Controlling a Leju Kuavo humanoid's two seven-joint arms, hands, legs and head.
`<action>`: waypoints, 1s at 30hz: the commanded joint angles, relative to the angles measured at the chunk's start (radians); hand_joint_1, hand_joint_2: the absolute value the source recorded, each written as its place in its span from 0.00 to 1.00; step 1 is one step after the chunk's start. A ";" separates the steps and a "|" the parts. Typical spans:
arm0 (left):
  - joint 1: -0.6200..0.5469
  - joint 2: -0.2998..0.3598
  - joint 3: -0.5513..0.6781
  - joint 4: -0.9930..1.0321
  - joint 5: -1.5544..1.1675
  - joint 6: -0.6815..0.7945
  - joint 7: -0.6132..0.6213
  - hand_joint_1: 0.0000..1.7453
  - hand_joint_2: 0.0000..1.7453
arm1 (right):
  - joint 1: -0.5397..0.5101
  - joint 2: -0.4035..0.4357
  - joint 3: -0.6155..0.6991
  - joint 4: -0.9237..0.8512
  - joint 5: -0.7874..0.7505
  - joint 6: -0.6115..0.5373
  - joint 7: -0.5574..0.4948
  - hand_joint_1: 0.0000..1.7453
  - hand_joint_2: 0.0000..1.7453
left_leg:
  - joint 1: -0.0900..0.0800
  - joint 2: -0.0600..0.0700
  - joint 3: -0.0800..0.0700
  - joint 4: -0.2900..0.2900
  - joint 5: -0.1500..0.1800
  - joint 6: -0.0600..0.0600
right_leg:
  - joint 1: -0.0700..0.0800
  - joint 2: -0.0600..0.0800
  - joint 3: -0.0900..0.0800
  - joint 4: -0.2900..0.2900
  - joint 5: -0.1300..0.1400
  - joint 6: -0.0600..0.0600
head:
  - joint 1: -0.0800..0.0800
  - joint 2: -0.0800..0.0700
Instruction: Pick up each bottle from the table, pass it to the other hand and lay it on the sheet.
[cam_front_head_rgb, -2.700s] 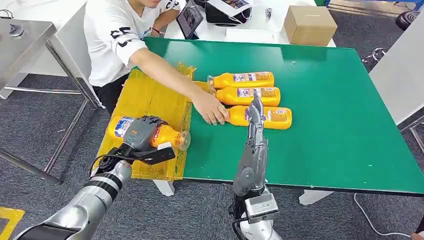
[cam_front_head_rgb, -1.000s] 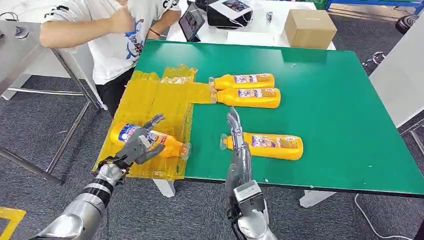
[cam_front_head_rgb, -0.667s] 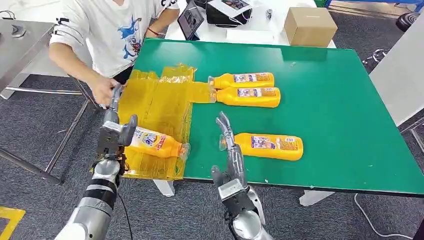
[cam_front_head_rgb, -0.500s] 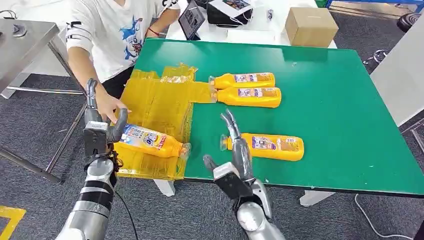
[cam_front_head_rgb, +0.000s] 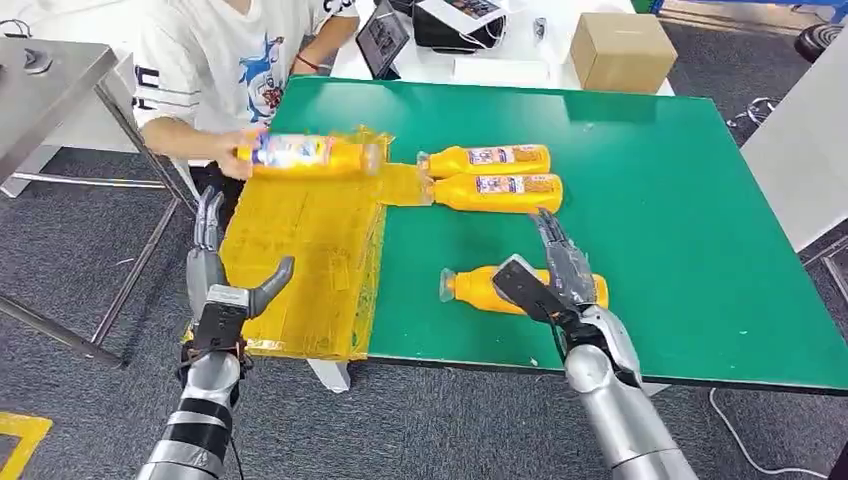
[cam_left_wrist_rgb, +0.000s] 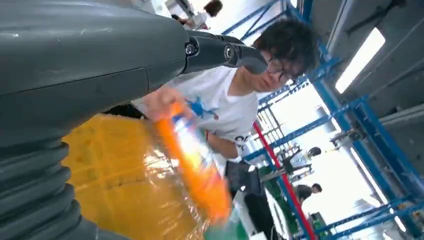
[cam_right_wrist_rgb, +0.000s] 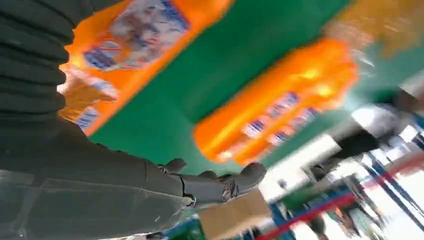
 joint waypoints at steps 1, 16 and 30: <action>-0.028 0.018 -0.078 0.103 -0.034 0.019 0.004 0.00 1.00 | -0.080 -0.086 0.044 0.245 -0.036 0.151 -0.005 0.00 1.00 | 0.001 -0.001 0.005 -0.001 -0.001 -0.001 | 0.000 0.000 0.005 -0.002 -0.001 -0.001 | 0.000 0.000; -0.059 0.014 -0.091 0.172 -0.029 0.000 0.004 0.00 1.00 | -0.099 -0.110 0.094 0.312 -0.054 0.223 -0.015 0.00 1.00 | 0.001 -0.001 0.004 -0.001 -0.001 -0.001 | 0.001 0.000 0.005 -0.001 -0.001 -0.002 | 0.000 0.000; -0.062 -0.001 -0.102 0.208 0.000 -0.028 0.004 0.00 1.00 | -0.216 -0.233 0.215 0.304 0.007 0.326 0.043 0.00 1.00 | 0.000 -0.001 0.006 0.000 -0.001 -0.001 | 0.000 0.000 0.006 -0.001 -0.001 -0.002 | 0.000 0.000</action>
